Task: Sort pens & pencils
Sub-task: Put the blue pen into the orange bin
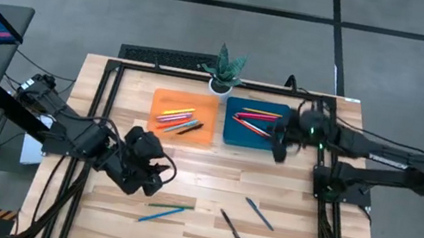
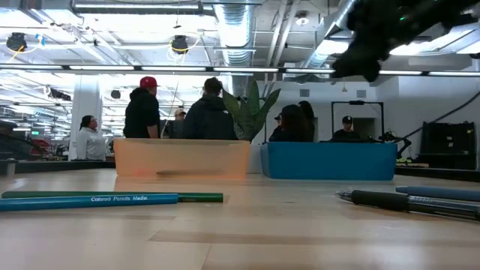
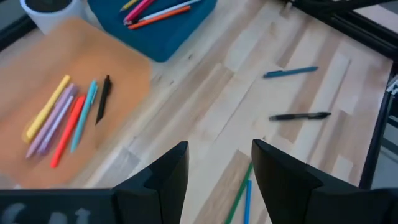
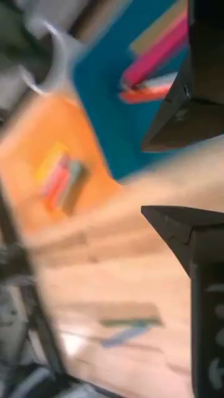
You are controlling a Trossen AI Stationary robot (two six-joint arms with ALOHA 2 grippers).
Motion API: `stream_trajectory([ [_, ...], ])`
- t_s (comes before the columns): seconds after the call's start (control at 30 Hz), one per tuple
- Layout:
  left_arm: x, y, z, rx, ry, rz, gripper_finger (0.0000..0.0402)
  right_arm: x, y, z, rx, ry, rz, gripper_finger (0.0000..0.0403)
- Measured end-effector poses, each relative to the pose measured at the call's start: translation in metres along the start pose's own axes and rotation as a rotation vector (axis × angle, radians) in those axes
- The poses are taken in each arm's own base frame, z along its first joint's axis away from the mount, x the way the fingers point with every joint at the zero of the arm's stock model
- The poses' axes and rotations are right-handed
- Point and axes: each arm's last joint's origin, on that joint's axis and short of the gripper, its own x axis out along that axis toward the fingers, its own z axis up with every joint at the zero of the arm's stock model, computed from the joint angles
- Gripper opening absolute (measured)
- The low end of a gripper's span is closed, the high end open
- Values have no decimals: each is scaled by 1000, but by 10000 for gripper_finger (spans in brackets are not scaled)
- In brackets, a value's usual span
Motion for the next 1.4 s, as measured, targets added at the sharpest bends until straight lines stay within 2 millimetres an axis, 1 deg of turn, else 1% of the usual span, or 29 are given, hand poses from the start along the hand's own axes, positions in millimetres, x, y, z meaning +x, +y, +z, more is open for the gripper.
stream_trajectory([
  [0.1, -2, -1, -1, -3, -22, 6, 167, -3, 30, -17, 31, 82, 23, 158],
  [0.3, -3, -3, -2, -13, -32, -4, 167, -7, 80, -69, 96, 195, -9, 146],
  [0.37, -3, -3, -2, -24, -32, -3, 167, -9, 94, -87, 118, 222, -21, 146],
  [0.43, -3, -3, -2, -25, -32, -4, 167, -10, 107, -100, 124, 231, -38, 149],
  [0.53, -2, -4, -2, -27, -33, -4, 167, -9, 121, -117, 114, 258, -62, 157],
  [0.67, 1, -5, -3, -23, -29, 1, 167, -2, 133, -138, 85, 324, -103, 166],
  [0.8, 3, -8, -4, -26, -29, -5, 167, 6, 143, -154, 66, 351, -116, 175],
  [1.0, 4, -10, -4, -30, -27, -12, 167, 18, 153, -167, 68, 360, -117, 183],
  [1.23, 4, -10, -4, -34, -29, -17, 167, 37, 164, -185, 67, 394, -95, 180],
  [1.4, 4, -10, -4, -34, -29, -16, 167, 41, 163, -192, 77, 406, -130, 180],
])
